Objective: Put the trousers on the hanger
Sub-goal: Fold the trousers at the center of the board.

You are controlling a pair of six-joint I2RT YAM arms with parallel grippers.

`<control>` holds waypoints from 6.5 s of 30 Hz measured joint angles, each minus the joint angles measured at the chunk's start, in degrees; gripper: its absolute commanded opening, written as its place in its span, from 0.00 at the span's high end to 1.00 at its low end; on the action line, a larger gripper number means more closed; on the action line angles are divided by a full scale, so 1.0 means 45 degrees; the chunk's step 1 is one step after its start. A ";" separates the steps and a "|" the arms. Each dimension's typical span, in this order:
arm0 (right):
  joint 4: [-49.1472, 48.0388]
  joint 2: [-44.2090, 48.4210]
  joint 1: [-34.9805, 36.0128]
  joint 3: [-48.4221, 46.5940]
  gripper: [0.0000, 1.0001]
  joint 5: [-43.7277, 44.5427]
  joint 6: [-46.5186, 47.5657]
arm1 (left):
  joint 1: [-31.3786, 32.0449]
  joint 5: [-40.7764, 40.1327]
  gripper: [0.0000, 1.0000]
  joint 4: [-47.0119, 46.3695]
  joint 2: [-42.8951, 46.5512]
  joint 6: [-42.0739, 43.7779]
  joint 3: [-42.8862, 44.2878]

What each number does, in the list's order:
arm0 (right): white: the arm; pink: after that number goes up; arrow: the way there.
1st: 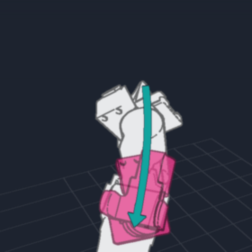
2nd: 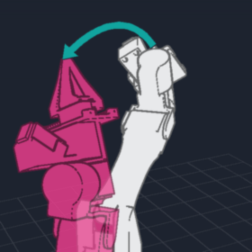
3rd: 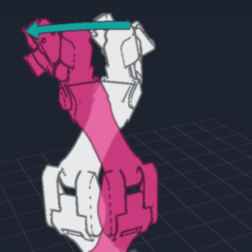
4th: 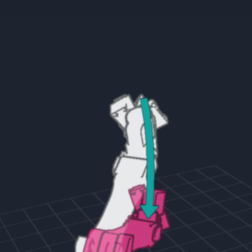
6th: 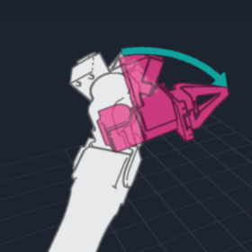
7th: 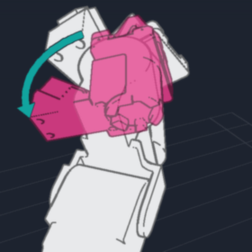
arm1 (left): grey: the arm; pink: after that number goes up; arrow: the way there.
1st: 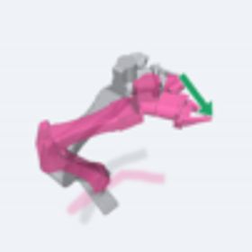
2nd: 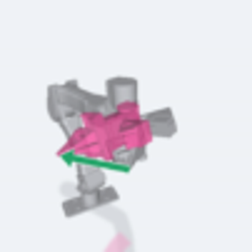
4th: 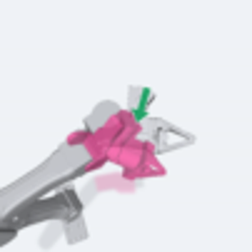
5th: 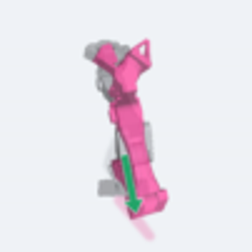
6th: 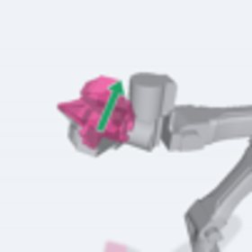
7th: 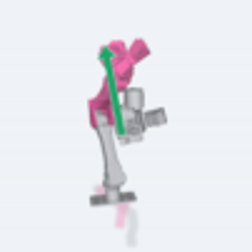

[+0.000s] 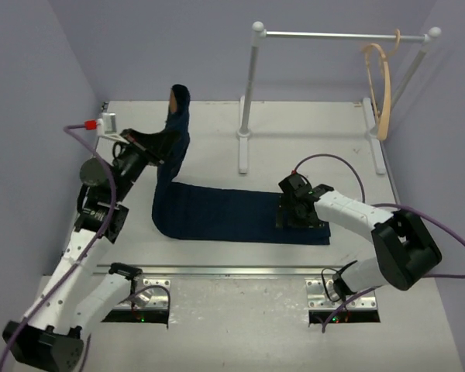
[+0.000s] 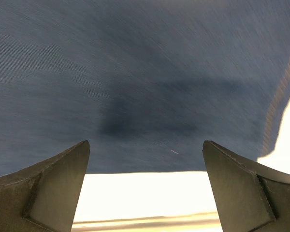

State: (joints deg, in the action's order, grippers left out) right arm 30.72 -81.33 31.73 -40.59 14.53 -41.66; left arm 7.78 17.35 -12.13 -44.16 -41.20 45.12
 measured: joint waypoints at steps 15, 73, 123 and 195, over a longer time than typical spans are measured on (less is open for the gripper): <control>0.2956 0.8036 -0.3989 0.0533 0.01 0.1120 0.0333 | 0.8401 -0.8341 1.00 -0.0696 -0.4432 0.1090 0.0771; 0.3440 0.4561 -0.4311 -0.0856 0.01 0.0374 0.2241 | 0.8713 -1.3476 0.00 0.3974 -0.5938 -0.3228 0.3321; -0.0318 -0.1817 -0.5537 -0.1530 1.00 -0.1710 0.4061 | 0.6609 -0.7546 0.00 0.5460 -0.6139 0.0487 -0.1628; 0.0041 -0.3085 -0.2228 -0.5652 0.01 -0.1241 0.3824 | 0.6182 -0.8039 0.00 0.4900 -0.7509 -0.1818 -0.2955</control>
State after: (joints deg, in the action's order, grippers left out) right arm 30.91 -95.22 21.70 -66.02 8.95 -24.45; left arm 35.60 -18.83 9.92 -77.96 -49.38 31.82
